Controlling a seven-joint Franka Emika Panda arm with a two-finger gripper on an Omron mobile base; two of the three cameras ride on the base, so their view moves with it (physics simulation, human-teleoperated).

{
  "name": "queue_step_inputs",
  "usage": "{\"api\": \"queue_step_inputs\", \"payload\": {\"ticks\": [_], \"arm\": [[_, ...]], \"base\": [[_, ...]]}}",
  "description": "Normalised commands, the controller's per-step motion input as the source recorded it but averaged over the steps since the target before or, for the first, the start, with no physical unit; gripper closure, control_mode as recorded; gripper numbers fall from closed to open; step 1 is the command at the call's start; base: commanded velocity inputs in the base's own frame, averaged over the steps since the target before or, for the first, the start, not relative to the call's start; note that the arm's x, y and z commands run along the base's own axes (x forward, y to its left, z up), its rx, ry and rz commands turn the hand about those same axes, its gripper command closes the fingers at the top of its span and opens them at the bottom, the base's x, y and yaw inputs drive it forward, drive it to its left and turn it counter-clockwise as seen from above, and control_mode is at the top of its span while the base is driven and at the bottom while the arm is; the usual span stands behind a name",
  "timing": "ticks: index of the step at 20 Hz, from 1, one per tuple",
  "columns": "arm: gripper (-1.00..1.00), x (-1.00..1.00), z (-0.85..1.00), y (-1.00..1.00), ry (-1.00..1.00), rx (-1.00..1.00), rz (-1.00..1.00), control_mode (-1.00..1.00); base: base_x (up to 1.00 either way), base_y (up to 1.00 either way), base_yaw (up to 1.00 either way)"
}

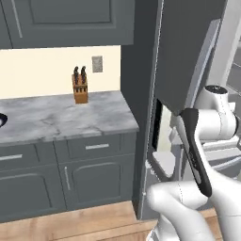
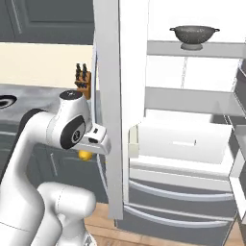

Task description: Pick lemon from the fridge and place it on the plate on the counter.

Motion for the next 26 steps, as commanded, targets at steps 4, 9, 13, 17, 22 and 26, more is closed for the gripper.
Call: {"api": "queue_step_inputs", "payload": {"ticks": [4, 9, 13, 17, 22, 26], "arm": [[1.0, 0.0, 0.0, 0.0, 0.0, 0.0, 0.0, 1.0], [1.0, 0.0, 0.0, 0.0, 0.0, 0.0, 0.0, 1.0], [1.0, 0.0, 0.0, 0.0, 0.0, 0.0, 0.0, 1.0], [1.0, 0.0, 0.0, 0.0, 0.0, 0.0, 0.0, 1.0], [1.0, 0.0, 0.0, 0.0, 0.0, 0.0, 0.0, 1.0], [1.0, 0.0, 0.0, 0.0, 0.0, 0.0, 0.0, 1.0]], "base": [[-0.01, 1.0, 0.0], [0.0, 1.0, 0.0], [0.18, 1.0, 0.02], [0.62, 1.0, 0.07], [0.97, 1.0, 0.02], [0.96, 0.98, 0.0]]}}
